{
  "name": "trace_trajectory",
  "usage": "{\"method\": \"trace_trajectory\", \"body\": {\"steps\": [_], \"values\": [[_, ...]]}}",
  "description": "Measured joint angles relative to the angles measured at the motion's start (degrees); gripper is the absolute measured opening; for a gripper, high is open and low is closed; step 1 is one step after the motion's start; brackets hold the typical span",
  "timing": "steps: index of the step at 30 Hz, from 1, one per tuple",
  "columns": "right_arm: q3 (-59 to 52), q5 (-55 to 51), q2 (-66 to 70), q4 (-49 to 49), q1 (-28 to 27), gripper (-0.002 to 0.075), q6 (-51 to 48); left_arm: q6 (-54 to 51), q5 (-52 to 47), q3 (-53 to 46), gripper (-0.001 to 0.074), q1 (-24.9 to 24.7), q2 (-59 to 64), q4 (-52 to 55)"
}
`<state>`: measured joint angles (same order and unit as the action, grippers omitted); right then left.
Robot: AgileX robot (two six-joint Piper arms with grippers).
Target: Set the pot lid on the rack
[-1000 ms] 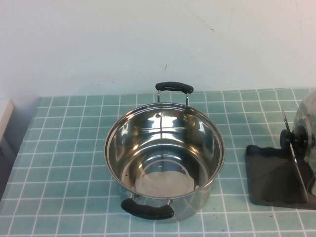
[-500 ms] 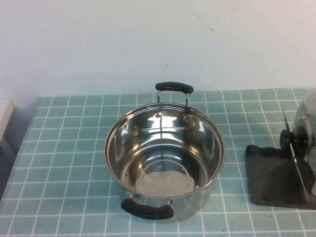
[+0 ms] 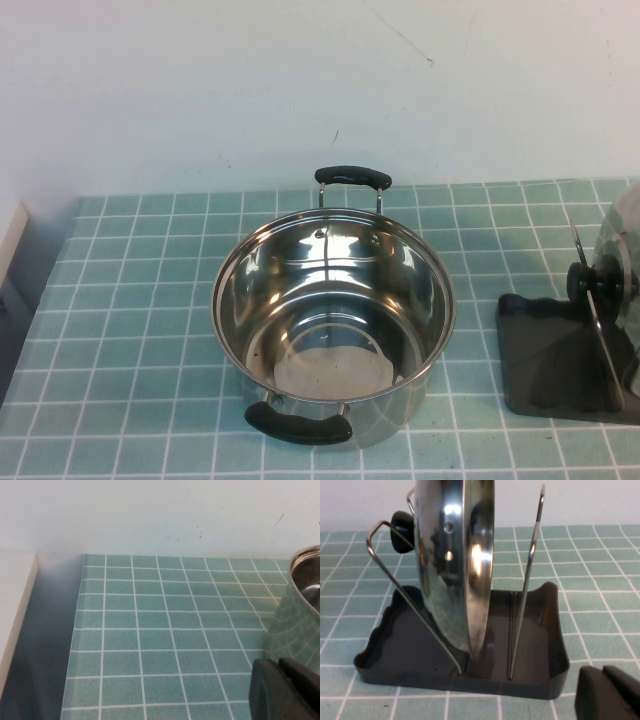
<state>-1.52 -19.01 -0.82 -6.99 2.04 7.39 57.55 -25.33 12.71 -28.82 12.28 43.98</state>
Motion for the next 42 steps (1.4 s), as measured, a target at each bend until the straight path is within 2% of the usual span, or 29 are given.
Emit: {"method": "trace_trajectory", "body": {"steps": [7,15,42], "values": [[0.00,-0.46,0.00,-1.54,-0.10,-0.0001,-0.56,0.00,0.00,0.00,-0.0001,0.00,0.00,0.00],[0.00,-0.57,0.00,-2.69,-3.36,-0.0001,-2.68,0.00,0.00,0.00,-0.0002,0.00,0.00,0.00],[0.00,-0.67,0.00,-2.87,-3.36,-0.0001,-3.76,-0.22,0.00,0.00,-0.0002,0.00,0.00,0.82]]}}
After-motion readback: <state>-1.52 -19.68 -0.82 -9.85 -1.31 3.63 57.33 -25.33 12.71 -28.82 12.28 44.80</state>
